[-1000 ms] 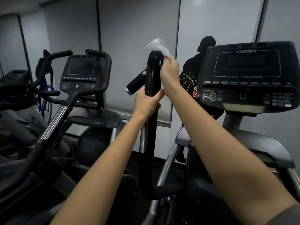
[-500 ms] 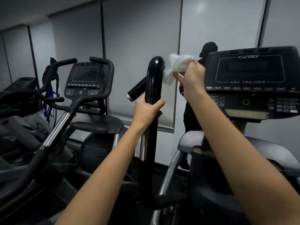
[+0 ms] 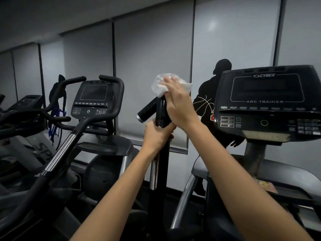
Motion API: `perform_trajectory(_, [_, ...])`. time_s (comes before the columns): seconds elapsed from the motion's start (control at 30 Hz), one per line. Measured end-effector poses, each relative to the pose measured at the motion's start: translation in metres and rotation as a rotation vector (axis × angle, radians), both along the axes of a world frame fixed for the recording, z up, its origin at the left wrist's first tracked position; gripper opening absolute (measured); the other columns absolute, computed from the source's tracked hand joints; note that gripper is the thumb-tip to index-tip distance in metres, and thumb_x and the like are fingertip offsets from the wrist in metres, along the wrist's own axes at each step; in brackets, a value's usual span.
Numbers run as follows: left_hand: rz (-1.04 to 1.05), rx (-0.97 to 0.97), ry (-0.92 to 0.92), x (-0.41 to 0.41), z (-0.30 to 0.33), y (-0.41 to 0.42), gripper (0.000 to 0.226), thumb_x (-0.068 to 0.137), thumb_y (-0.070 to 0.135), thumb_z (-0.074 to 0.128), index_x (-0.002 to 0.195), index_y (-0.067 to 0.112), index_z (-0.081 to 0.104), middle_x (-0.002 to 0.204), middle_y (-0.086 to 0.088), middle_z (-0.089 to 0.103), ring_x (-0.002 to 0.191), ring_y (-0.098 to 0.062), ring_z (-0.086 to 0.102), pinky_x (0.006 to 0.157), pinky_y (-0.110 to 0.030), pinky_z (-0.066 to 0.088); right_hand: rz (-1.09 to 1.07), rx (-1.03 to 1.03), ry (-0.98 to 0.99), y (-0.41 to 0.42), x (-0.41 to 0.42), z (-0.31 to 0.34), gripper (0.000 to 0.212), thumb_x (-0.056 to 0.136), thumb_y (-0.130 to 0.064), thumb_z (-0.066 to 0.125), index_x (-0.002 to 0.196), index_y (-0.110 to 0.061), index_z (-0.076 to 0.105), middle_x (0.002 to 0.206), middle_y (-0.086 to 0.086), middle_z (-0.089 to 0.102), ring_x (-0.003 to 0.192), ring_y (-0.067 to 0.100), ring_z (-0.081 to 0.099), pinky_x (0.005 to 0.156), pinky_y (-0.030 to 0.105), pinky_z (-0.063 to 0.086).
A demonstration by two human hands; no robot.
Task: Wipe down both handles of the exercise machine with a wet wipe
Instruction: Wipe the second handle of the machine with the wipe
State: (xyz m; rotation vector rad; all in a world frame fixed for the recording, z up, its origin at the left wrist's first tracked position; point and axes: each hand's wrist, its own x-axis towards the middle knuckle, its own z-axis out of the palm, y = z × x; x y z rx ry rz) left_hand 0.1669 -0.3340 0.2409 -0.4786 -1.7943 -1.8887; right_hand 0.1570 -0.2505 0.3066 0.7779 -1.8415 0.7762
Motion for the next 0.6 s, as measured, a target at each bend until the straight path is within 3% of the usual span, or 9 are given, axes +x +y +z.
perform_trajectory(0.1, [0.000, 0.008, -0.015, 0.001, 0.001, 0.000, 0.014, 0.077, 0.008, 0.068, 0.070, 0.009, 0.056, 0.056, -0.008, 0.058, 0.040, -0.014, 0.054, 0.051, -0.028, 0.046, 0.025, 0.043, 0.039, 0.006, 0.013, -0.019, 0.039, 0.096, -0.009, 0.037, 0.129, -0.003, 0.055, 0.143, 0.012, 0.048, 0.140, 0.022, 0.034, 0.114, 0.018, 0.017])
perform_trajectory(0.13, [-0.009, 0.013, -0.014, 0.002, 0.001, 0.001, 0.016, 0.075, 0.010, 0.069, 0.069, 0.010, 0.055, 0.056, -0.008, 0.057, 0.042, -0.015, 0.054, 0.052, -0.028, 0.045, 0.122, -0.048, 0.006, 0.009, 0.015, -0.018, 0.036, 0.095, -0.011, 0.038, 0.121, -0.005, 0.062, 0.134, 0.013, 0.057, 0.132, 0.024, 0.047, 0.112, 0.023, 0.029])
perform_trajectory(0.2, [-0.010, 0.019, -0.009, 0.002, 0.001, 0.001, 0.018, 0.071, 0.015, 0.070, 0.069, 0.012, 0.052, 0.057, -0.005, 0.056, 0.043, -0.016, 0.054, 0.053, -0.028, 0.046, 0.331, -0.387, -0.109, 0.016, 0.019, -0.001, 0.032, 0.093, -0.016, 0.039, 0.091, -0.012, 0.070, 0.095, 0.007, 0.071, 0.094, 0.021, 0.064, 0.090, 0.035, 0.049])
perform_trajectory(0.23, [-0.003, 0.022, -0.007, 0.002, 0.001, 0.002, 0.019, 0.071, 0.014, 0.070, 0.068, 0.012, 0.051, 0.057, -0.005, 0.055, 0.043, -0.015, 0.054, 0.052, -0.027, 0.046, 0.352, -0.568, -0.155, 0.020, 0.019, 0.012, 0.031, 0.094, -0.017, 0.038, 0.078, -0.015, 0.065, 0.078, 0.001, 0.066, 0.077, 0.016, 0.060, 0.077, 0.034, 0.048])
perform_trajectory(0.3, [0.020, 0.018, -0.006, 0.002, 0.001, 0.002, 0.020, 0.076, 0.009, 0.069, 0.067, 0.013, 0.051, 0.057, -0.005, 0.055, 0.042, -0.014, 0.054, 0.052, -0.026, 0.045, 0.310, -0.725, -0.241, 0.028, 0.017, 0.036, 0.031, 0.097, -0.018, 0.036, 0.073, -0.016, 0.055, 0.068, -0.003, 0.053, 0.066, 0.012, 0.049, 0.066, 0.031, 0.041])
perform_trajectory(0.4, [0.030, 0.008, -0.002, 0.002, 0.000, 0.002, 0.018, 0.078, 0.008, 0.067, 0.069, 0.011, 0.052, 0.057, -0.005, 0.055, 0.042, -0.014, 0.054, 0.051, -0.026, 0.045, 0.293, -0.535, -0.406, 0.027, 0.007, 0.060, 0.024, 0.099, -0.019, 0.036, 0.088, -0.015, 0.057, 0.079, -0.004, 0.055, 0.073, 0.008, 0.052, 0.065, 0.023, 0.044])
perform_trajectory(0.47, [0.026, 0.009, -0.001, 0.002, 0.000, 0.002, 0.017, 0.076, 0.009, 0.068, 0.070, 0.011, 0.053, 0.057, -0.005, 0.055, 0.041, -0.013, 0.054, 0.050, -0.026, 0.046, 0.260, -0.370, -0.450, 0.015, -0.004, 0.063, 0.026, 0.099, -0.020, 0.037, 0.093, -0.013, 0.061, 0.088, 0.000, 0.061, 0.083, 0.015, 0.058, 0.073, 0.028, 0.048])
perform_trajectory(0.53, [0.023, 0.005, -0.005, 0.002, 0.001, 0.002, 0.016, 0.076, 0.008, 0.067, 0.071, 0.010, 0.053, 0.057, -0.005, 0.055, 0.041, -0.013, 0.053, 0.050, -0.026, 0.046, 0.126, -0.226, -0.377, 0.003, -0.010, 0.054, 0.032, 0.098, -0.019, 0.036, 0.091, -0.005, 0.064, 0.096, 0.009, 0.067, 0.097, 0.026, 0.061, 0.088, 0.039, 0.048])
perform_trajectory(0.6, [0.020, 0.001, -0.006, 0.003, 0.001, 0.002, 0.016, 0.079, 0.005, 0.066, 0.071, 0.009, 0.052, 0.058, -0.007, 0.054, 0.041, -0.013, 0.053, 0.049, -0.026, 0.045, 0.066, -0.151, -0.252, 0.000, -0.010, 0.039, 0.034, 0.099, -0.016, 0.035, 0.102, 0.002, 0.064, 0.108, 0.015, 0.067, 0.107, 0.026, 0.058, 0.096, 0.039, 0.043])
